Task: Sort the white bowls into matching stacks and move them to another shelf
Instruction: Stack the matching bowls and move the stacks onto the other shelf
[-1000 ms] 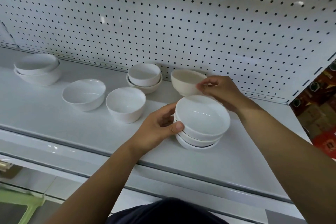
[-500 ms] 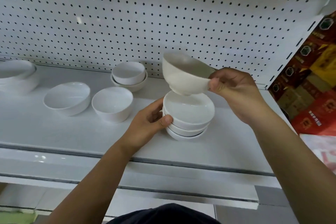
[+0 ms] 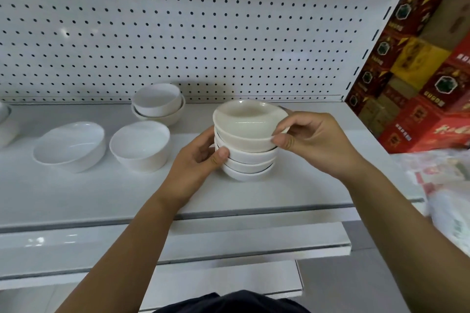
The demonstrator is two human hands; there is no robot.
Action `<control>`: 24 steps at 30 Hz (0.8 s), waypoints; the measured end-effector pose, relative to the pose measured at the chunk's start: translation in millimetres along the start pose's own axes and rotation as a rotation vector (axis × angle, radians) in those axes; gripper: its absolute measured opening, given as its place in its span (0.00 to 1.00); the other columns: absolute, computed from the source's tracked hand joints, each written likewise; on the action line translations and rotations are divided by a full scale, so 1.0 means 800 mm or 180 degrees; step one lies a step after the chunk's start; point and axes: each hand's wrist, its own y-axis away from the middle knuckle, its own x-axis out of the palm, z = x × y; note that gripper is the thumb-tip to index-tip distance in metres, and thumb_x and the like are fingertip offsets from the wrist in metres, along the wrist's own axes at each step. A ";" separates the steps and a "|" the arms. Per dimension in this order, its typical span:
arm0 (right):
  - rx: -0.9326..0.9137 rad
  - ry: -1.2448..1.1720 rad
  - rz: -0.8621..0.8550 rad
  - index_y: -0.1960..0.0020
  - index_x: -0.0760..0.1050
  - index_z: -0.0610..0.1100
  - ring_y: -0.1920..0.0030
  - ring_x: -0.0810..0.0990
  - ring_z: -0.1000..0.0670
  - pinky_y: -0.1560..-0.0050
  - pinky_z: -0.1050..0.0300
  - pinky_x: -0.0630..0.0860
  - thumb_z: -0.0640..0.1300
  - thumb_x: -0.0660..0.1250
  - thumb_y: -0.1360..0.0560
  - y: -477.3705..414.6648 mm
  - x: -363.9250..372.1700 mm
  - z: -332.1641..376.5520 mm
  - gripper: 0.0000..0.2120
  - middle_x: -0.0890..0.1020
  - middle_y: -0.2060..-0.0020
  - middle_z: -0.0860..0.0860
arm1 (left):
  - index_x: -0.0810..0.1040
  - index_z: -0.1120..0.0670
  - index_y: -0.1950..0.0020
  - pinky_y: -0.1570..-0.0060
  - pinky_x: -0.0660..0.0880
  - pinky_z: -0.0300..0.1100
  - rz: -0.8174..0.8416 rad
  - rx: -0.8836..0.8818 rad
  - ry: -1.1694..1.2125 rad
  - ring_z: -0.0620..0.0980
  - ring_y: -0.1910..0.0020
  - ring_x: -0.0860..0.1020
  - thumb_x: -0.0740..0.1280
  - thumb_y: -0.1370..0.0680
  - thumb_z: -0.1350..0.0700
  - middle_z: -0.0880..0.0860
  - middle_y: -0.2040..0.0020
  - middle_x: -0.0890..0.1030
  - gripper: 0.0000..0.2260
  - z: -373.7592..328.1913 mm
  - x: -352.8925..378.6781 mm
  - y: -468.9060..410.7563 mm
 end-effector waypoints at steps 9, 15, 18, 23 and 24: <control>0.0337 -0.0008 -0.0154 0.38 0.80 0.44 0.37 0.81 0.50 0.36 0.53 0.78 0.43 0.76 0.31 0.013 0.008 0.003 0.22 0.84 0.40 0.51 | 0.70 0.52 0.23 0.34 0.75 0.46 0.0142 -0.0004 -0.0037 0.45 0.33 0.78 0.70 0.24 0.43 0.48 0.29 0.79 0.31 -0.016 -0.006 -0.001; 0.1013 -0.0341 -0.0346 0.21 0.57 0.60 0.32 0.77 0.55 0.34 0.52 0.78 0.49 0.82 0.34 0.046 0.026 -0.016 0.50 0.73 0.27 0.57 | 0.65 0.44 0.21 0.34 0.76 0.56 0.0276 -0.0369 -0.0017 0.42 0.33 0.79 0.70 0.30 0.36 0.41 0.33 0.80 0.38 -0.063 -0.023 -0.022; 0.1215 -0.0281 -0.0119 0.21 0.56 0.62 0.31 0.77 0.52 0.30 0.45 0.75 0.47 0.84 0.35 0.053 0.042 -0.034 0.53 0.72 0.26 0.57 | 0.64 0.39 0.21 0.33 0.73 0.64 0.0518 -0.0685 -0.0081 0.46 0.32 0.78 0.72 0.31 0.35 0.44 0.36 0.83 0.39 -0.072 -0.027 -0.031; 0.1130 -0.0337 -0.0368 0.22 0.60 0.59 0.33 0.79 0.54 0.32 0.50 0.77 0.39 0.83 0.34 0.054 0.067 -0.044 0.49 0.77 0.30 0.56 | 0.64 0.37 0.21 0.35 0.76 0.63 0.0615 -0.0763 0.0072 0.47 0.31 0.78 0.74 0.31 0.39 0.46 0.34 0.82 0.39 -0.070 -0.027 -0.030; 0.1094 -0.0351 -0.0456 0.22 0.61 0.57 0.33 0.79 0.54 0.33 0.52 0.77 0.39 0.82 0.34 0.054 0.069 -0.044 0.48 0.78 0.31 0.56 | 0.64 0.38 0.21 0.36 0.77 0.63 0.0584 -0.0740 0.0073 0.47 0.32 0.78 0.75 0.31 0.39 0.46 0.34 0.82 0.39 -0.070 -0.026 -0.030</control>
